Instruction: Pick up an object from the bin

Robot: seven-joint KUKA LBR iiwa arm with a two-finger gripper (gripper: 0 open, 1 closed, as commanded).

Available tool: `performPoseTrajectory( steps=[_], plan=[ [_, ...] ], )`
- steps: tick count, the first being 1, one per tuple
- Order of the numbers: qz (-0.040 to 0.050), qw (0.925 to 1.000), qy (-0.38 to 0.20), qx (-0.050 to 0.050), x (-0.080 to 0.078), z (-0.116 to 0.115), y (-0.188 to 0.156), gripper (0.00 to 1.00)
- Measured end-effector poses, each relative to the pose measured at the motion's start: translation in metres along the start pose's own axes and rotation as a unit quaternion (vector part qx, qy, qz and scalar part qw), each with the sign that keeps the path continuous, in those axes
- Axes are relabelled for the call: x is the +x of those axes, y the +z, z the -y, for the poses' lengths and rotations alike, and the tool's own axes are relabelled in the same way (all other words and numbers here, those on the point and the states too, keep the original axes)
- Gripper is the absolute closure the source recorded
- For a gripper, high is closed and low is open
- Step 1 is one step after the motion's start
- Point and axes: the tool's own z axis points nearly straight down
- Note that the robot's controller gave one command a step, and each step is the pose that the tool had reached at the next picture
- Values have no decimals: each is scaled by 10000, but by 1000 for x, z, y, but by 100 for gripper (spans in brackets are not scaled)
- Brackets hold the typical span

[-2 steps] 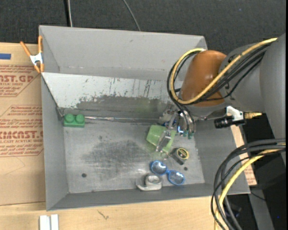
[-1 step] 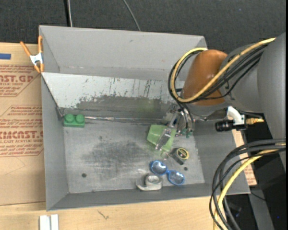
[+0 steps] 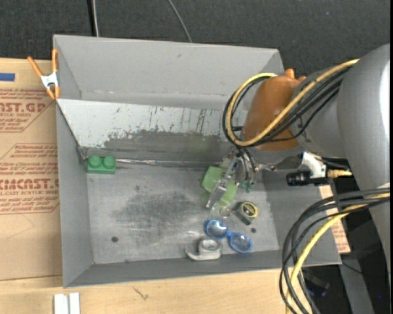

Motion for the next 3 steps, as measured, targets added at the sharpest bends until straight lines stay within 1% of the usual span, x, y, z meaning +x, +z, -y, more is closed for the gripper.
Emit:
performPoseTrajectory(
  steps=[1,2,3],
  plan=[
    [-3,10000,-6,4,-1,-1,-2,0],
    [18,10000,-3,-2,-3,-2,-4,100],
    [-6,10000,-8,5,-3,-3,-42,100]
  ],
)
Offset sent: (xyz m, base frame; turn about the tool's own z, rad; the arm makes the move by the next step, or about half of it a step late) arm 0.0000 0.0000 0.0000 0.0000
